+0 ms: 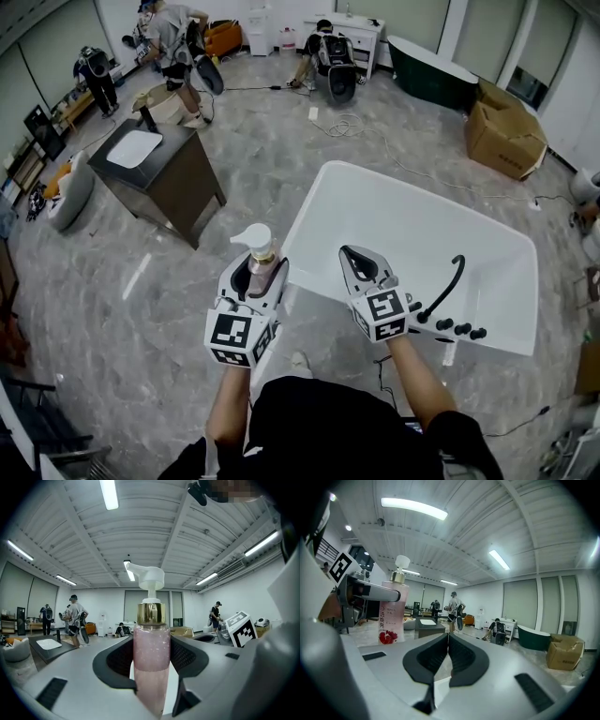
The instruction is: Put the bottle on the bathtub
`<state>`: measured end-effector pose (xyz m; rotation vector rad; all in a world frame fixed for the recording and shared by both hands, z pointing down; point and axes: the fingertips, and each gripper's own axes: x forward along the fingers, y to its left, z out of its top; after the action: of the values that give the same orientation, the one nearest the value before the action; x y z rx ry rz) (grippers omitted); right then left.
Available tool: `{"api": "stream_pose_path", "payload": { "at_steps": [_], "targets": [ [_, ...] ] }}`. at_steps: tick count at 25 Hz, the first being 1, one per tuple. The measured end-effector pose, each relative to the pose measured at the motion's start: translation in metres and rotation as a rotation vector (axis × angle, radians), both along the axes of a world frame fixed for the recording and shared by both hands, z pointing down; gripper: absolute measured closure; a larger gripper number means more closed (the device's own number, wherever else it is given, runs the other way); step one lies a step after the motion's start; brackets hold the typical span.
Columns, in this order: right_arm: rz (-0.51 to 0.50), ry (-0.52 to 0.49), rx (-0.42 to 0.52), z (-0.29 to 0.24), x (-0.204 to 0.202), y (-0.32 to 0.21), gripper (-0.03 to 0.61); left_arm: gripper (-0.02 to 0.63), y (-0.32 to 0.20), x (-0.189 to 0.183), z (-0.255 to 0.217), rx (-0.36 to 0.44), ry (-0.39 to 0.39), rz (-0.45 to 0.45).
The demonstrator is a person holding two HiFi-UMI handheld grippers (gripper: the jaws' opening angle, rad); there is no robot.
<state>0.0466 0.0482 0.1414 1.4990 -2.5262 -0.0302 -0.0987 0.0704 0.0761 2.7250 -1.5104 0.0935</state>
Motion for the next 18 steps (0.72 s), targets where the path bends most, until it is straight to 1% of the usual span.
{"api": "stream_pose_path", "payload": {
  "at_steps": [5, 10, 15, 18],
  "targets": [
    [0.016, -0.007, -0.008, 0.005, -0.012, -0.035, 0.555, 0.383, -0.034, -0.013, 0.004, -0.002, -0.013, 0.016],
    [0.027, -0.005, -0.016, 0.012, -0.026, -0.064, 0.555, 0.383, -0.064, -0.021, 0.012, -0.034, -0.002, 0.038],
    [0.048, 0.0, -0.026, 0.019, -0.037, -0.083, 0.555, 0.383, -0.087, -0.033, 0.02, -0.045, -0.003, 0.061],
    [0.062, 0.002, -0.038, 0.029, -0.036, -0.09, 0.555, 0.383, -0.098, -0.035, 0.03, -0.053, 0.002, 0.068]
  ]
}}
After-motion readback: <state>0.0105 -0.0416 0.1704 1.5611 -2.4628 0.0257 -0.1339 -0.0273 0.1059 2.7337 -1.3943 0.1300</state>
